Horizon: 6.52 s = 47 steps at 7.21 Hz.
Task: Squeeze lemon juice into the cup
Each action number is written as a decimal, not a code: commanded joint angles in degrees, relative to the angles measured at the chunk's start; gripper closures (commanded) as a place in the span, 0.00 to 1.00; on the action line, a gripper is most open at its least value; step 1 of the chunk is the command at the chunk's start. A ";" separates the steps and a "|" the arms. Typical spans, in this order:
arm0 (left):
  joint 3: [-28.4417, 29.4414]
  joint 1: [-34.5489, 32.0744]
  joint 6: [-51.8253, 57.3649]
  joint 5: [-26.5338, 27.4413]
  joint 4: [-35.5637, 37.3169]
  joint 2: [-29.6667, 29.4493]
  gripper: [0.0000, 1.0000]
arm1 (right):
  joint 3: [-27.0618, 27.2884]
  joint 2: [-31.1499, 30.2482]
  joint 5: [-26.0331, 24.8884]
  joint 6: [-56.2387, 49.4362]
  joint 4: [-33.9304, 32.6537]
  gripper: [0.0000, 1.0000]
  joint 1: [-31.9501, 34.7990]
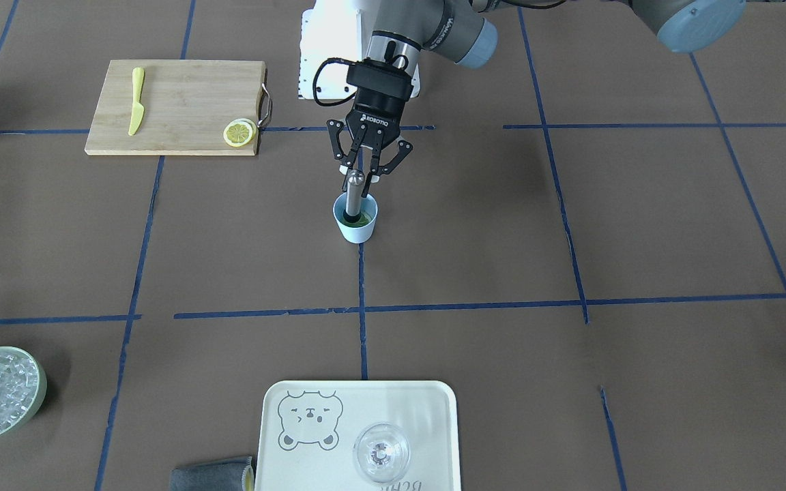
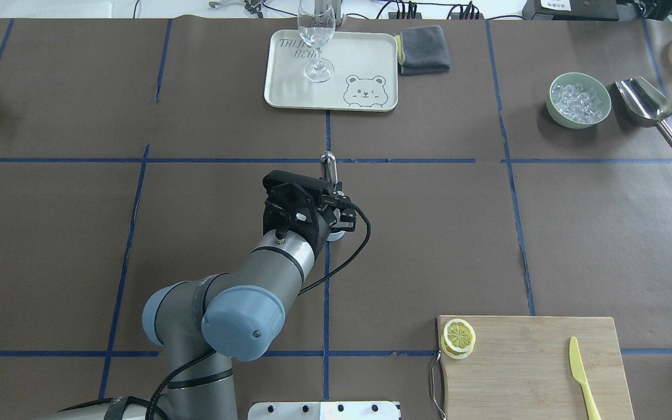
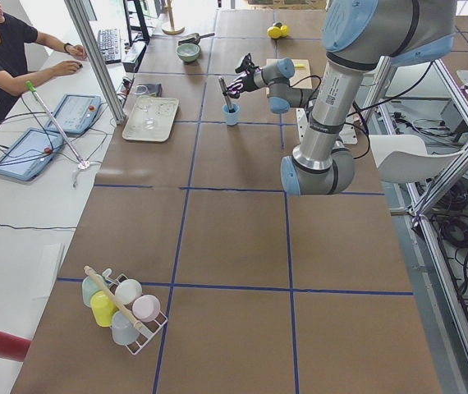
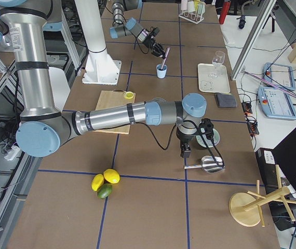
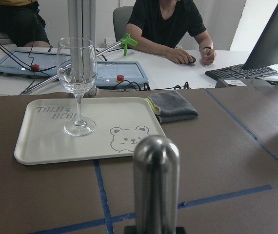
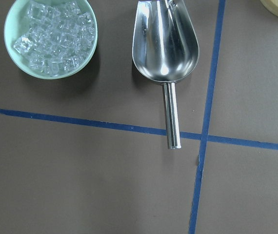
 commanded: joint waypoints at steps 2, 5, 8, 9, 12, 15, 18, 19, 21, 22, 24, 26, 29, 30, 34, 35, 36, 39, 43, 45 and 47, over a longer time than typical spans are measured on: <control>-1.11 0.01 0.87 -0.12 0.00 0.18 1.00 | 0.00 0.01 0.00 0.09 0.00 0.00 0.00; -7.07 -1.22 6.67 -1.16 -2.38 0.44 1.00 | 0.17 -0.52 -0.35 0.61 0.00 0.00 0.70; -13.23 -7.96 7.11 -13.93 -1.93 5.69 1.00 | 0.00 -0.61 -0.79 0.17 0.09 0.00 0.71; -13.85 -12.95 7.11 -23.23 -1.93 8.15 1.00 | -0.26 -0.69 -0.88 0.26 0.09 0.00 0.71; -14.82 -25.70 7.03 -48.54 -0.98 20.01 1.00 | -0.26 -0.61 -0.79 0.96 0.00 0.00 0.71; -15.00 -40.12 7.11 -72.38 8.58 25.74 1.00 | -0.09 -0.52 -0.26 1.14 0.00 0.00 0.71; -14.21 -38.32 10.94 -74.30 28.14 26.46 1.00 | 0.35 -0.25 -0.35 1.14 0.00 0.00 0.71; -14.03 -38.31 18.99 -74.39 36.04 26.29 1.00 | 0.53 -0.17 -0.35 1.14 0.00 0.00 0.71; -7.92 -38.22 30.62 -74.39 43.84 24.36 1.00 | 0.62 0.10 -0.35 1.14 0.09 0.00 0.71; -4.66 -38.22 31.54 -74.65 43.16 24.26 1.00 | 0.62 0.18 -0.35 1.14 0.09 0.00 0.71; 1.05 -38.22 30.67 -75.61 43.15 21.73 1.00 | 1.58 0.27 -0.44 1.14 0.09 0.00 0.71; 5.55 -38.83 25.68 -77.90 42.28 21.19 1.00 | 2.11 1.49 -0.53 1.23 0.09 0.00 0.71; 9.68 -39.72 21.20 -77.81 36.42 21.19 0.85 | 2.11 2.12 -0.70 1.23 0.09 0.00 0.71; 11.26 -39.72 21.09 -77.47 32.21 21.54 0.01 | 2.11 2.12 -0.70 1.23 0.09 0.00 0.71; 7.61 -46.53 21.35 -77.37 31.55 19.97 0.00 | 1.67 2.03 -0.70 1.32 0.09 0.00 0.71; 4.54 -50.40 22.22 -77.37 31.55 19.96 0.00 | 1.58 2.03 -0.70 1.32 0.09 0.00 0.71; 1.81 -53.83 26.32 -77.29 31.64 20.04 0.00 | 1.41 1.94 -0.70 1.14 0.00 0.00 0.71; 0.38 -64.63 45.35 -77.99 31.64 23.27 0.00 | 0.44 -0.94 -0.70 0.61 0.09 0.00 0.71; 3.10 -75.56 65.18 -78.51 31.38 31.29 0.00 | 0.53 -7.80 -0.62 1.40 5.18 0.00 3.24; 5.54 -75.84 65.39 -79.66 30.94 34.36 0.00 | 0.70 -8.16 -0.27 1.58 5.19 0.00 3.69; 6.53 -75.93 65.39 -79.66 28.57 35.68 0.00 | 0.62 -8.16 -0.26 1.58 5.19 0.00 3.69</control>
